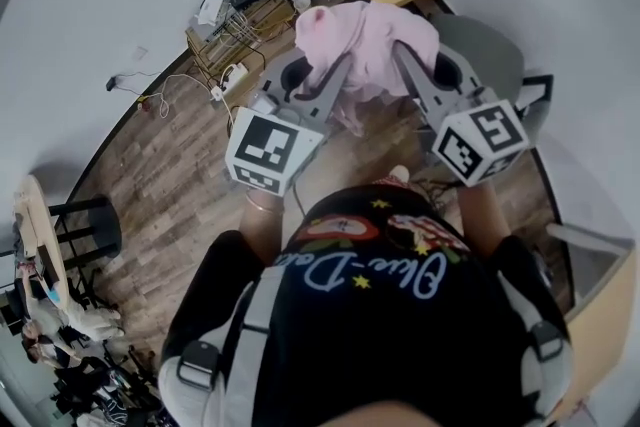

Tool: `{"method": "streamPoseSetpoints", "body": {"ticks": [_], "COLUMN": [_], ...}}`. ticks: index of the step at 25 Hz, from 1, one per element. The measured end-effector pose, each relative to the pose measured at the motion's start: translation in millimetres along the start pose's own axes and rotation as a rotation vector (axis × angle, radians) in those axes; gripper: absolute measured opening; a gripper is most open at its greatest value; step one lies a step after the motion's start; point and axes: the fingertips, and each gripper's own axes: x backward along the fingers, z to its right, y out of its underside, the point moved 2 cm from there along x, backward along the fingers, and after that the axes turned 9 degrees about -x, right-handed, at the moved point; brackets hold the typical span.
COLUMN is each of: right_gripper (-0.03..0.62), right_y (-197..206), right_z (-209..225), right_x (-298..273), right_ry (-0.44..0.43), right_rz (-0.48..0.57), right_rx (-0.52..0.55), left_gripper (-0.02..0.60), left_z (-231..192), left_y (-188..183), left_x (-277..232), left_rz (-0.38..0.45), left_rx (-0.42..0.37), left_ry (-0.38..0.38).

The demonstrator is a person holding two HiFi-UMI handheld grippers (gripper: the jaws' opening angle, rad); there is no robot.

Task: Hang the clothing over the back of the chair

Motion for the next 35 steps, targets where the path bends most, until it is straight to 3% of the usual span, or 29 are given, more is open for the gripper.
{"method": "streamPoseSetpoints", "body": {"ticks": [14,26,35], "right_gripper": [0.052,0.052,0.052], "right_y": [-35,-68,-92], "right_z": [72,126,167], "right_x": [40,76,98], "right_ry": [0.061,0.229,0.404], "right_rz": [0.064,0.152,0.204], "right_rx": [-0.009,-0.004,-0.01], "left_gripper": [0.071,0.071,0.071], "left_z": [35,54,67], "left_y": [-42,-79,-104], "left_x": [-81,-152,-207], "left_rz": [0.041,0.117,0.196], "left_rx": [-0.07,-0.145,-0.16], "left_ry": [0.059,0.219,0.385]}}
